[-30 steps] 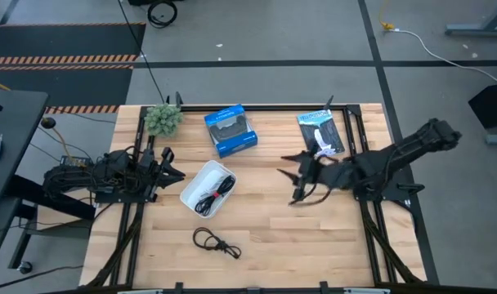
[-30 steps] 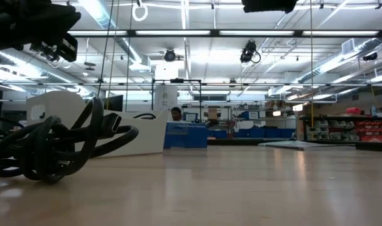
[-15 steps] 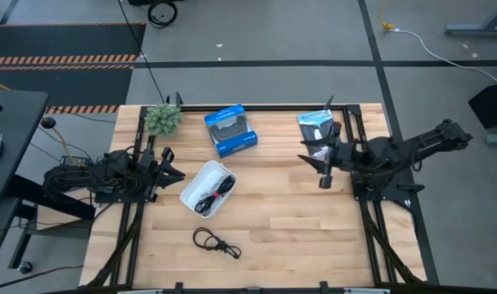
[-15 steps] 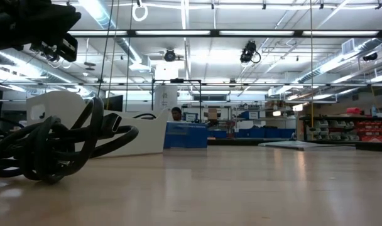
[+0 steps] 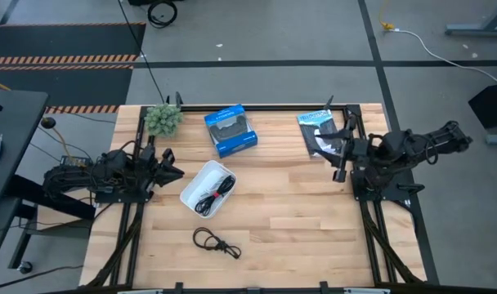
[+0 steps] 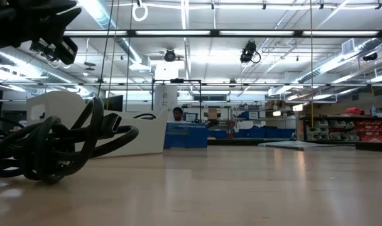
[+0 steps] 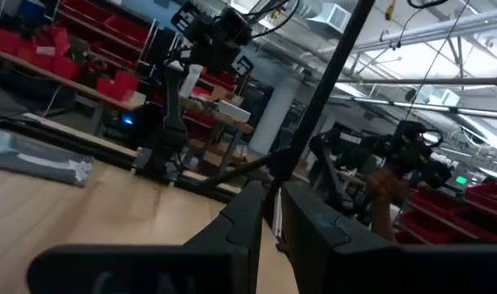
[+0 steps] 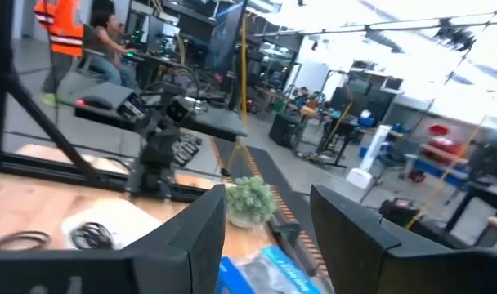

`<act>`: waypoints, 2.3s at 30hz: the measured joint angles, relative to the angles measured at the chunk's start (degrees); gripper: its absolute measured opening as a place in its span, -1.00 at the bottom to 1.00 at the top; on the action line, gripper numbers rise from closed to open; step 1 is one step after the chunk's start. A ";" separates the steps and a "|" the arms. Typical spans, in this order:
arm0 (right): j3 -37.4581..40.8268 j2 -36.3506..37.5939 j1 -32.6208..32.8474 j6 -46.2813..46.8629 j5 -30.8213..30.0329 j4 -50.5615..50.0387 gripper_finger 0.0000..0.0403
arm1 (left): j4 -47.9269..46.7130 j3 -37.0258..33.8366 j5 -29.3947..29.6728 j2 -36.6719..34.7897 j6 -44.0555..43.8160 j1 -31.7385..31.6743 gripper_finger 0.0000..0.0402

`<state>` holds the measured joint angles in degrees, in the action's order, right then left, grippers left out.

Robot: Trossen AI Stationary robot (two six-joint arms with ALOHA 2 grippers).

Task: Pick and place USB-C Cables
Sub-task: Put the black cable wire into the white bin

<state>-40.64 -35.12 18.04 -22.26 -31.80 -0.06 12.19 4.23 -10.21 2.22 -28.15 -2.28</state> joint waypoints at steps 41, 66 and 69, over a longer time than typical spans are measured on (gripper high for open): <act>9.42 11.48 -6.95 -5.36 -1.08 10.86 -0.13 | -18.64 33.55 18.11 55.31 9.47 21.85 -0.12; 9.39 11.46 -6.95 -6.42 -1.06 10.87 -0.13 | -50.86 69.67 17.93 91.79 12.36 31.24 0.36; 9.39 11.46 -6.95 -6.42 -1.06 11.20 -0.13 | -55.26 73.51 17.90 95.39 12.79 32.23 0.35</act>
<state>-31.24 -23.66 11.09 -28.69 -32.86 11.13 -43.07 77.74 7.69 97.61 -15.36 29.94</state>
